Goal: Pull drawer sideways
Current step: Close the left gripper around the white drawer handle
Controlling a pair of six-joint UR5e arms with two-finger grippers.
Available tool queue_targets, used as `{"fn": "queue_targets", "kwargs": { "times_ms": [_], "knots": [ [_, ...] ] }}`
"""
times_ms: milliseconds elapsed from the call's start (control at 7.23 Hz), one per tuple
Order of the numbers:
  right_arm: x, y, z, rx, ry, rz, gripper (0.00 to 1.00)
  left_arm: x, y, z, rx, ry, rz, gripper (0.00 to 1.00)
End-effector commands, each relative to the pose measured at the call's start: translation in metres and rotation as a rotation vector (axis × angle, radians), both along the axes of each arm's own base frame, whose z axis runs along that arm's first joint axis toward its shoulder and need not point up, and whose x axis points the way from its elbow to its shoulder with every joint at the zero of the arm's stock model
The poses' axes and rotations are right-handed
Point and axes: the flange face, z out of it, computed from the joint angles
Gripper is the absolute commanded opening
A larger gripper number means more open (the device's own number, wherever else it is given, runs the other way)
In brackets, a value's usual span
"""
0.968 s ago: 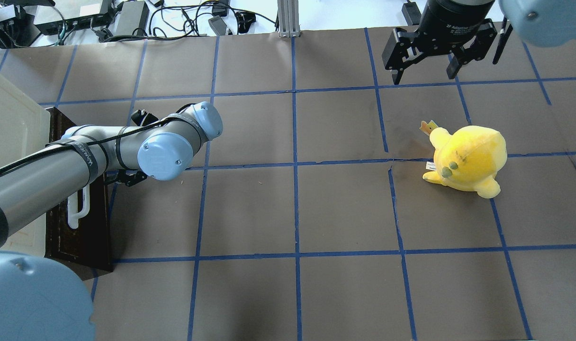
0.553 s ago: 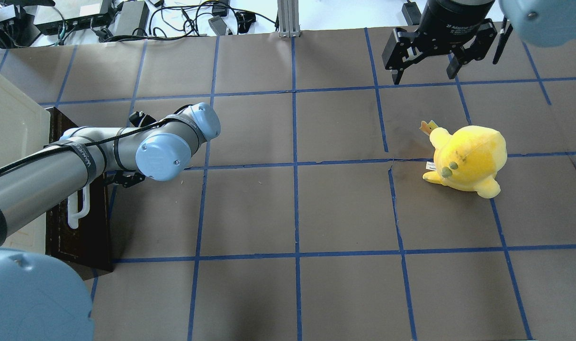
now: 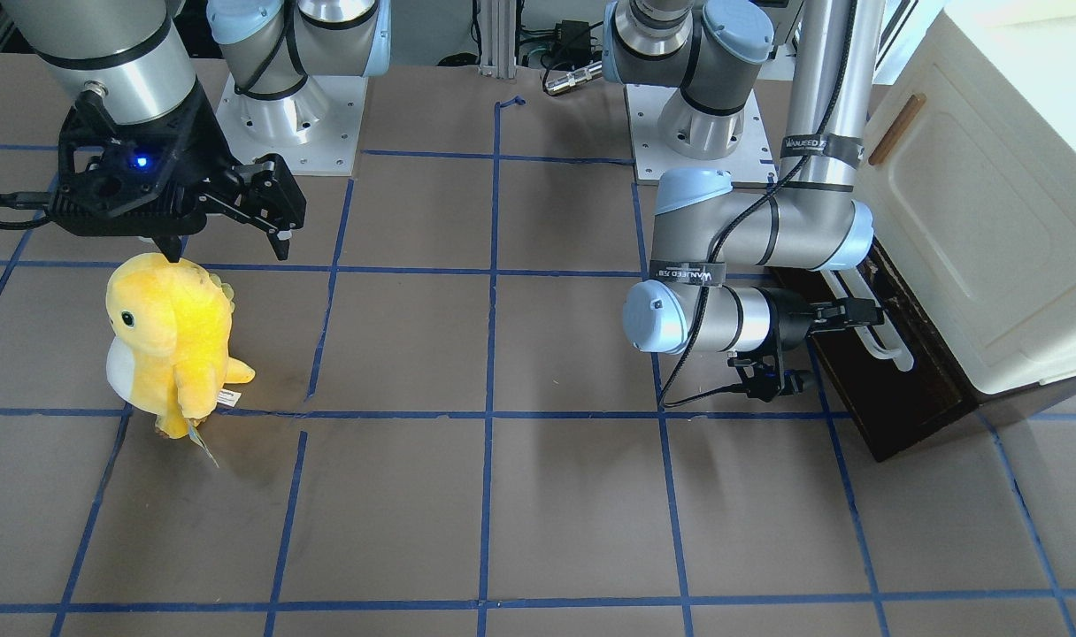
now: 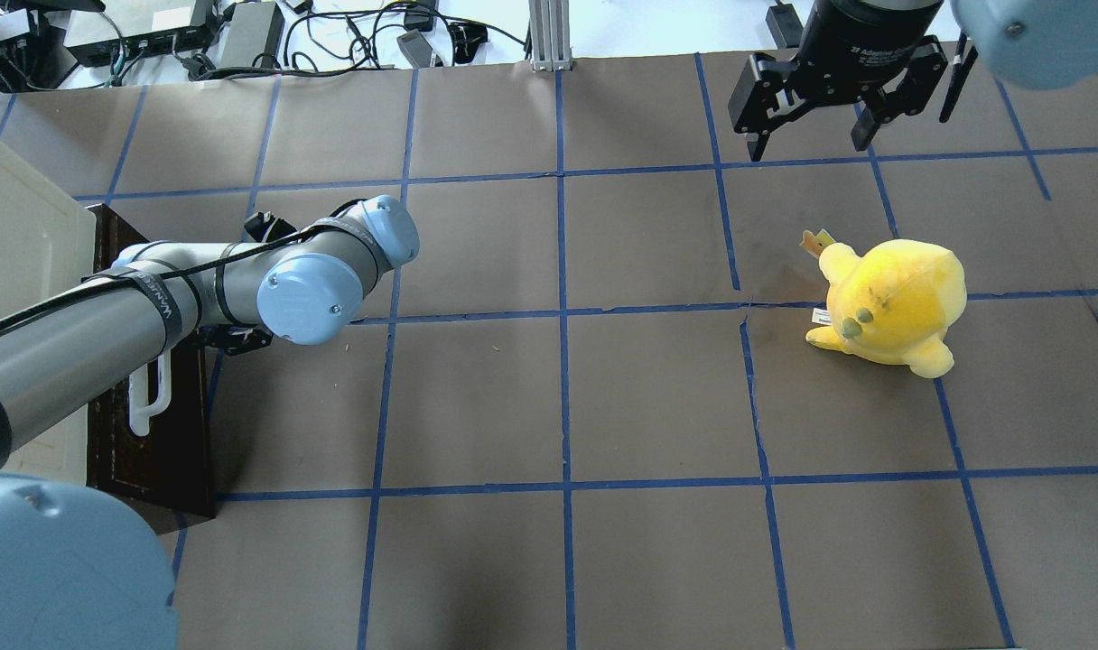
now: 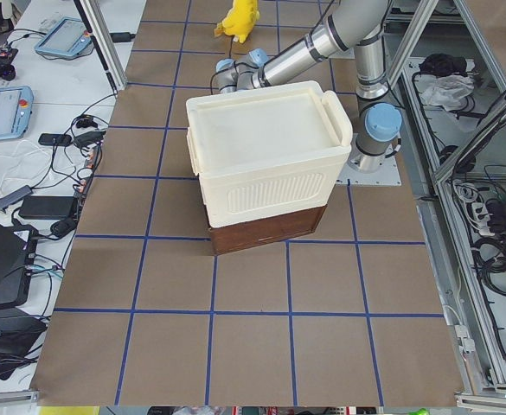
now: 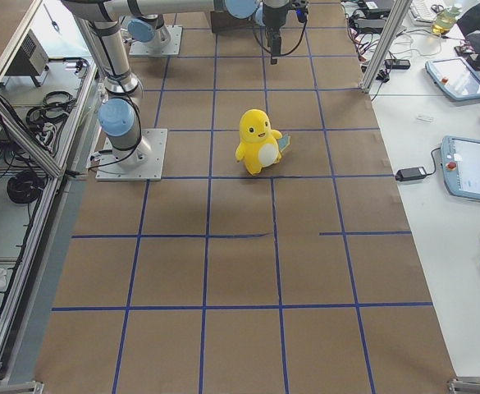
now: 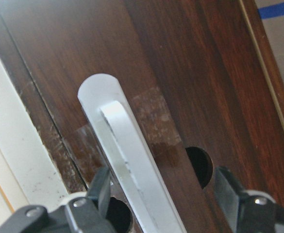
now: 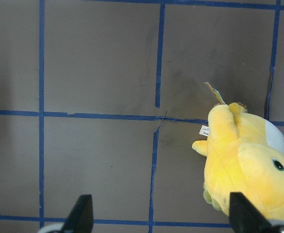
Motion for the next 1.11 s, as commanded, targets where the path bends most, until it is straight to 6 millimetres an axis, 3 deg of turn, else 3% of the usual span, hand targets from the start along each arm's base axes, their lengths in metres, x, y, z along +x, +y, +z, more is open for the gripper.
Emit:
{"fn": "queue_targets", "kwargs": {
  "times_ms": [0, 277, 968],
  "knots": [
    [0.0000, 0.0000, 0.0000, 0.000, 0.000, 0.000, 1.00, 0.0000, 0.0002, 0.0006, -0.002, 0.000, 0.000, 0.67],
    [0.0000, 0.0000, 0.0000, 0.000, 0.000, 0.000, 1.00, 0.0001, 0.0007, 0.0001, -0.001, 0.000, 0.000, 0.56],
    [0.0000, 0.0000, 0.0000, 0.000, 0.000, 0.000, 1.00, 0.0009, 0.0013, 0.0003, 0.001, 0.001, 0.002, 0.47]
  ]
}}
